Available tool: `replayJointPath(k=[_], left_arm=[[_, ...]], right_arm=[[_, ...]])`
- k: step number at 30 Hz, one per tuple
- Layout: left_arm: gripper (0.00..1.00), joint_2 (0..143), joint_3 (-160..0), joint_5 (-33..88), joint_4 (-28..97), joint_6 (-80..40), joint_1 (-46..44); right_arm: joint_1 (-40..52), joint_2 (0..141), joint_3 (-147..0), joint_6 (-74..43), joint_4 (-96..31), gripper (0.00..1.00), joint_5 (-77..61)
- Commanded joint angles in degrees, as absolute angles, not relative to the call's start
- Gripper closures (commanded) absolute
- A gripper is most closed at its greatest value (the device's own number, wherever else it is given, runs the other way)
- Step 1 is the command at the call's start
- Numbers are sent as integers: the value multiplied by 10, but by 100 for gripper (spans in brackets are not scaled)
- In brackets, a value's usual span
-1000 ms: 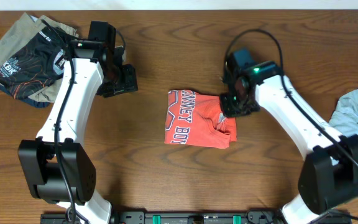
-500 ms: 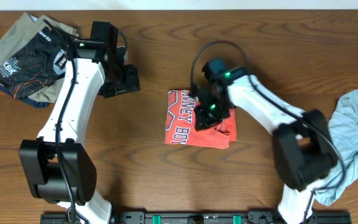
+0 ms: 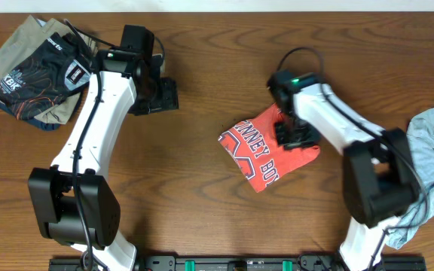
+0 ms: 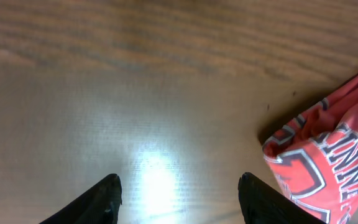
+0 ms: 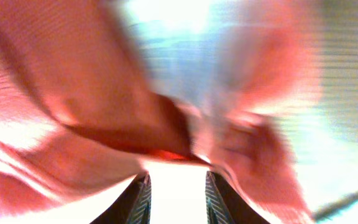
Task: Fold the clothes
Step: 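Move the left gripper to the bundle's left side and grasp it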
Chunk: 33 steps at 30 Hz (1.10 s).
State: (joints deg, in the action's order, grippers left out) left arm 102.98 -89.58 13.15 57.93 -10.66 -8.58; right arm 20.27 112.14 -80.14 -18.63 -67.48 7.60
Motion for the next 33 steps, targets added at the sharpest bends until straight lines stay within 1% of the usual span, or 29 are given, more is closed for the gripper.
replayJointPath(k=[1,3,5,12,16,20,24,25,28,30,32,33], left_arm=[[37,1037,-892,133,557,-108,-98],[34,1037,-892,146,528,-108,-109],[34,1040,-892,150,503,-103,-123],[34,1087,-892,188,468,-73,-180],[34,1133,-892,208,466,-57,-214],[34,1182,-892,208,469,-51,-247],[34,1213,-892,208,499,-51,-267],[34,1216,-892,208,512,-51,-269],[34,1224,-892,204,549,-51,-272],[34,1224,-892,190,572,-51,-272],[34,1224,-892,175,595,-52,-272],[34,1224,-892,173,608,-52,-272]], right_arm=[[176,1060,-804,-208,-672,71,148],[164,1041,-804,-208,-669,70,130],[154,1027,-804,-207,-675,67,97],[137,1023,-797,-156,-711,68,-53],[145,1026,-776,-156,-710,69,-58],[143,1026,-734,-156,-681,70,-58],[141,1027,-687,-158,-634,68,-58],[141,1027,-674,-157,-613,66,-58],[141,1028,-639,-156,-541,65,-58],[139,1029,-618,-156,-483,66,-53],[136,1033,-606,-156,-430,71,-35],[134,1037,-602,-156,-405,71,-31]])
